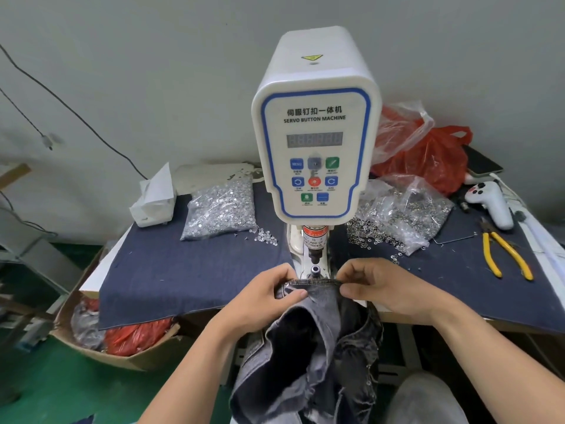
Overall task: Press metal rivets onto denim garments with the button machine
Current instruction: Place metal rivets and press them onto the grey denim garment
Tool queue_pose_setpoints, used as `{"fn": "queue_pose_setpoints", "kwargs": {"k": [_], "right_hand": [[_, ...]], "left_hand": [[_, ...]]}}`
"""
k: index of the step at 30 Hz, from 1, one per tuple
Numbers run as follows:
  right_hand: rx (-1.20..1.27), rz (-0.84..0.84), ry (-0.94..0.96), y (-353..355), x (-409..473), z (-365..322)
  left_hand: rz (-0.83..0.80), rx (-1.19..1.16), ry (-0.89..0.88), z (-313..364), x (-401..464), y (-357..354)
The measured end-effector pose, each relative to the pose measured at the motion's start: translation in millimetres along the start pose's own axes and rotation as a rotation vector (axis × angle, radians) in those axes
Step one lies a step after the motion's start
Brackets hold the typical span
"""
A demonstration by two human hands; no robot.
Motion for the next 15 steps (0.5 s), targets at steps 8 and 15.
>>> {"fn": "queue_pose_setpoints", "kwargs": {"k": [8,15], "right_hand": [[-0.989,0.714,-0.046,67.1,28.4,-2.3],[-1.195,0.671,-0.104,65.3,45.7,21.5]], "left_hand": [[0.015,-0.123,0.083,-16.5,0.0,-4.3],[-0.024,-0.325,0.207,-26.0,-1.0,-4.7]]}}
Point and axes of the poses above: each hand's wrist, its own x-axis towards the middle knuckle, its own y-axis out of the back of the hand, z = x × y, the point moved 5 cm from there along x, towards the middle knuckle, and after that the axes turned 8 degrees about z, right-handed, at the moved point
